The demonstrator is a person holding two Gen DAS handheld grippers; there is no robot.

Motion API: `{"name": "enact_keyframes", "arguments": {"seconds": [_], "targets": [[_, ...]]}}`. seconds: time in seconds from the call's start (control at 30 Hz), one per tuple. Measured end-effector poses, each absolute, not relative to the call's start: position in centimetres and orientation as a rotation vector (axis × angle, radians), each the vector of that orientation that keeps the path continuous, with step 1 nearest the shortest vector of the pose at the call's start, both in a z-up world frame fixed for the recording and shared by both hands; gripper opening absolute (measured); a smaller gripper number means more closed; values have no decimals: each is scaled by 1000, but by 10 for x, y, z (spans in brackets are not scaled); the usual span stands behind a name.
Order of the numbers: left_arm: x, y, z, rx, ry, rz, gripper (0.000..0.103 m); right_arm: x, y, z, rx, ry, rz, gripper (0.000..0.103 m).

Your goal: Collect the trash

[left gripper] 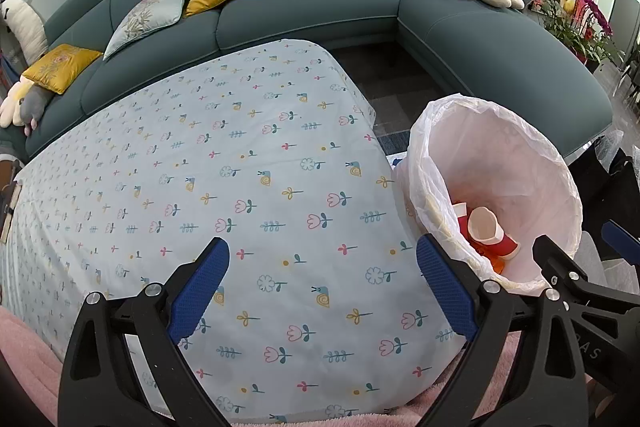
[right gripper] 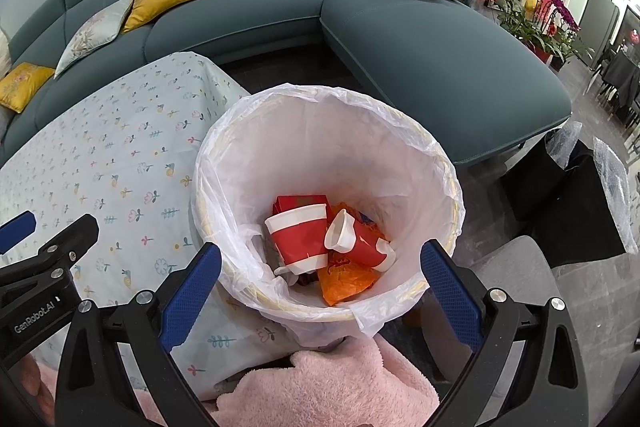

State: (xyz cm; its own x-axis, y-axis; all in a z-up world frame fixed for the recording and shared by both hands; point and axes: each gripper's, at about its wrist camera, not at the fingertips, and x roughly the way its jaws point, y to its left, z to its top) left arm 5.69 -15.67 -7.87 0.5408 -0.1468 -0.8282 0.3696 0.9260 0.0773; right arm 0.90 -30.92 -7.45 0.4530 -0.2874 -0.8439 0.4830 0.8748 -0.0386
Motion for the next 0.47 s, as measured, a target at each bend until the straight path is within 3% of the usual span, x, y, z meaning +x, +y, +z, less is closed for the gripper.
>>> {"name": "enact_keyframes", "arguments": {"seconds": [0.47], "targets": [[54, -159, -76, 248, 960, -358, 90, 9, -309, -75, 212, 992, -489, 96]]}}
